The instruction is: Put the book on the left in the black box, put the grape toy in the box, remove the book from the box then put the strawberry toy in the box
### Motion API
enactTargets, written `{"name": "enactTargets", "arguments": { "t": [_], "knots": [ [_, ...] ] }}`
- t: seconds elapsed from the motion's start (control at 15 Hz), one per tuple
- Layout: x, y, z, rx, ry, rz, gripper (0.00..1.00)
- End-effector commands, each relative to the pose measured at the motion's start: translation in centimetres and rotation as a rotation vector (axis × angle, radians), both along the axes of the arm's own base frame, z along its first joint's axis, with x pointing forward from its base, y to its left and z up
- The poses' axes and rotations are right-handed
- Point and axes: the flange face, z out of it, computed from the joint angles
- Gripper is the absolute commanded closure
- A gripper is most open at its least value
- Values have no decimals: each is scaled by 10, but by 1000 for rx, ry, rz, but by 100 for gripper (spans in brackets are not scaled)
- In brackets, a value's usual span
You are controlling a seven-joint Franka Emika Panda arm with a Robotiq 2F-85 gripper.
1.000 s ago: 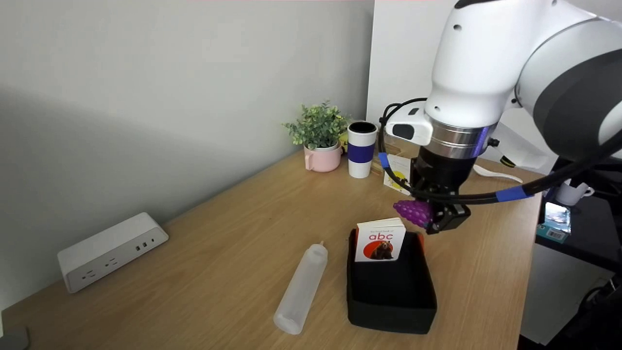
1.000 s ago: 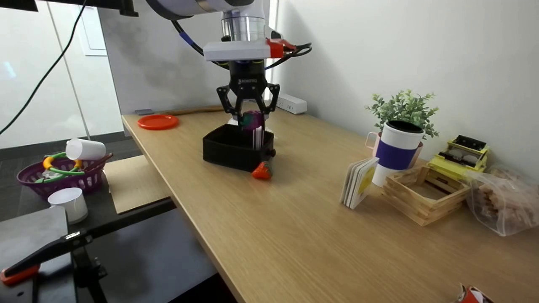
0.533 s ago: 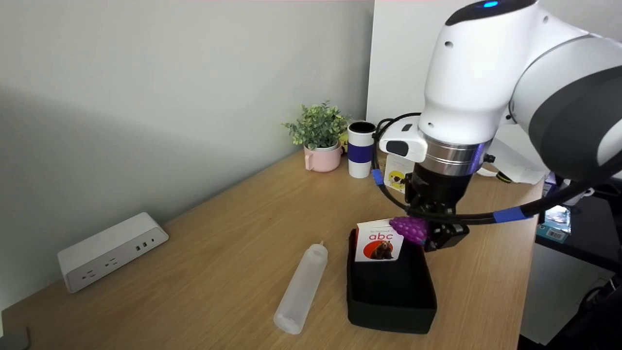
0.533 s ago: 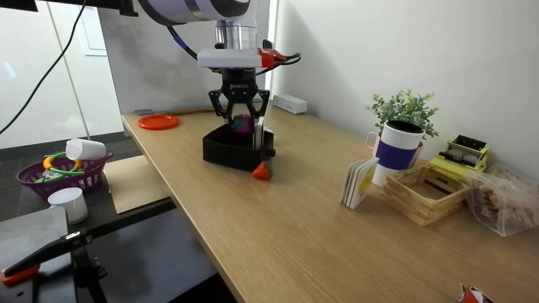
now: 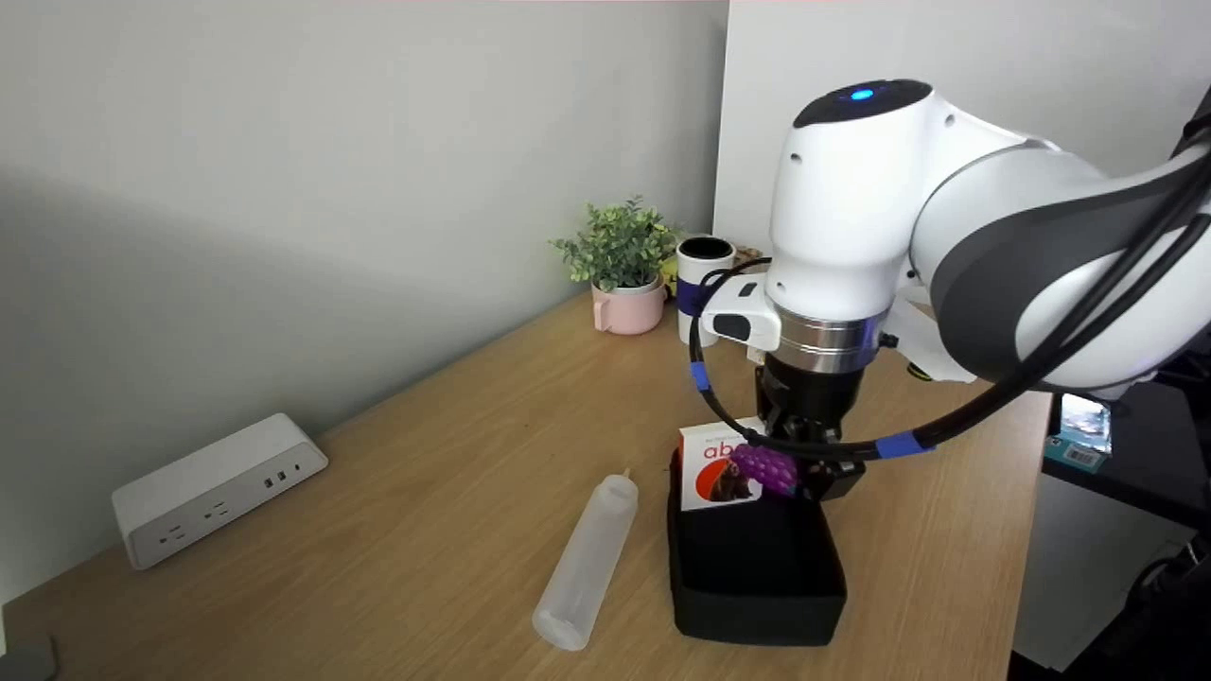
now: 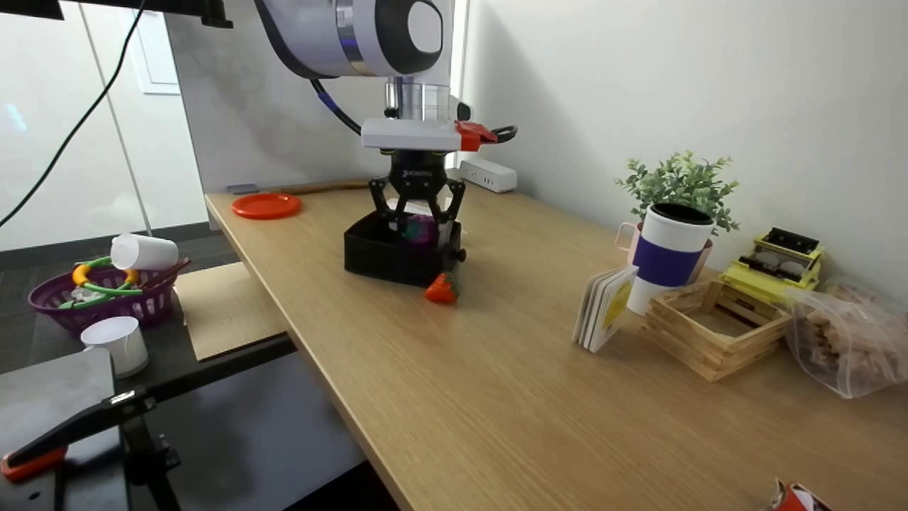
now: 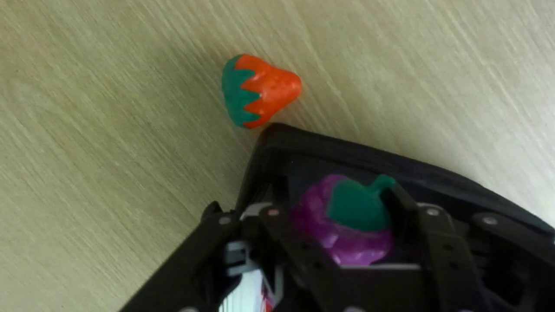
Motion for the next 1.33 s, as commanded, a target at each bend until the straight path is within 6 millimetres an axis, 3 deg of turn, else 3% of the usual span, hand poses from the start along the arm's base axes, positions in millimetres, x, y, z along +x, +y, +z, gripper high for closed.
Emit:
{"name": "enactTargets", "arguments": {
  "t": [0.0,0.2,0.27,0.33,0.47,0.6,1.27],
  "knots": [
    [15,9,-3,-9,16,30,73],
    [20,14,-3,-17,19,37,72],
    [21,16,-3,-19,22,37,55],
    [21,16,-3,-21,24,36,23],
    [23,17,-4,-19,25,33,16],
    [23,17,-6,-16,28,30,2],
    [19,11,-2,-17,14,1,0]
  ]
}}
